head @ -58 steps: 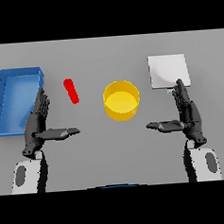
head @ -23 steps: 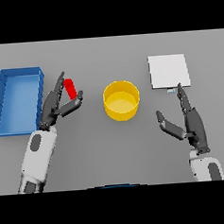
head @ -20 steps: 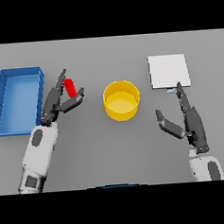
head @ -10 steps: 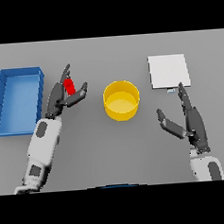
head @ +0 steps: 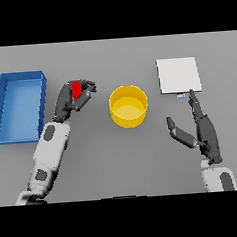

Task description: Pick up the red beaker and tilt it to pour out 1 green nut into yellow bowl. Pick up the yellow bowl and place it on the metallic measuring scale.

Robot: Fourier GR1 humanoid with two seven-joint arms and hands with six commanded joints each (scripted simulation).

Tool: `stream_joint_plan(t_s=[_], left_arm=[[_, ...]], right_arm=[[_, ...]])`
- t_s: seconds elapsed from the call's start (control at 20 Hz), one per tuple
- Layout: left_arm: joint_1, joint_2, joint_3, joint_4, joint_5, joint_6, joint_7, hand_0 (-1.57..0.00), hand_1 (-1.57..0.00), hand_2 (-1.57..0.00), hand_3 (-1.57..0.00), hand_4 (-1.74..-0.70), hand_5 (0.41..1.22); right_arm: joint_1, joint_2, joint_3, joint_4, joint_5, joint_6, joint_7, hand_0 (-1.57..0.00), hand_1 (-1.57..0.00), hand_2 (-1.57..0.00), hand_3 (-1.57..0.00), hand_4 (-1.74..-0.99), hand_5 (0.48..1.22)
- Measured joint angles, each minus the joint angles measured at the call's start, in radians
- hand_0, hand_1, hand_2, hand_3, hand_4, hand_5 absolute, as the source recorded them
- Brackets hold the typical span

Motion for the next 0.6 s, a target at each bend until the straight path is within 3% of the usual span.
stream_joint_plan(t_s=[0.05, 0.15, 0.25, 0.35, 0.4, 0.5, 0.6], left_arm=[[-0.001, -0.002, 0.004, 0.000, 0.001, 0.000, 0.010, -1.38, -1.39, -1.40, -1.33, -1.51, 1.162], [-0.002, -0.003, 0.009, -0.009, 0.004, 0.011, 0.044, -1.45, -1.45, -1.46, -1.41, -1.59, 1.151], [-0.018, -0.012, 0.023, -0.010, 0.031, 0.029, 0.030, -1.49, -1.50, -1.50, -1.47, -1.64, 1.132], [0.000, -0.015, 0.023, -0.054, 0.061, 0.028, 0.001, -1.52, -1.52, -1.52, -1.51, -1.68, 1.122], [-0.004, -0.020, 0.020, -0.075, 0.066, 0.040, 0.015, -1.53, -1.53, -1.53, -1.52, -1.69, 1.118], [-0.005, 0.000, 0.009, -0.119, 0.066, 0.048, 0.034, -1.55, -1.55, -1.55, -1.54, -1.71, 1.114], [-0.008, 0.013, -0.031, -0.158, 0.037, 0.053, 0.061, -1.55, -1.56, -1.56, -1.55, -1.72, 1.114]], right_arm=[[-0.004, -0.004, -0.003, -0.009, -0.004, 0.002, 0.004, 0.00, 0.00, 0.00, 0.00, -1.257, 0.645], [-0.003, 0.002, 0.004, -0.016, 0.002, -0.002, 0.006, 0.00, 0.00, 0.00, 0.00, -1.257, 0.643], [-0.007, 0.001, -0.007, -0.007, -0.009, -0.003, 0.016, 0.00, 0.00, 0.00, 0.00, -1.262, 0.646], [0.004, -0.004, 0.001, -0.019, 0.005, -0.004, -0.009, 0.00, 0.00, 0.00, 0.00, -1.258, 0.646], [-0.008, -0.002, -0.001, -0.003, 0.010, -0.009, 0.016, 0.00, 0.00, 0.00, 0.00, -1.259, 0.647], [0.013, -0.011, -0.001, -0.014, 0.010, -0.004, -0.026, 0.00, 0.00, 0.00, 0.00, -1.263, 0.652], [-0.003, -0.013, -0.004, -0.018, 0.008, -0.005, -0.006, 0.00, 0.00, 0.00, 0.00, -1.262, 0.658]])
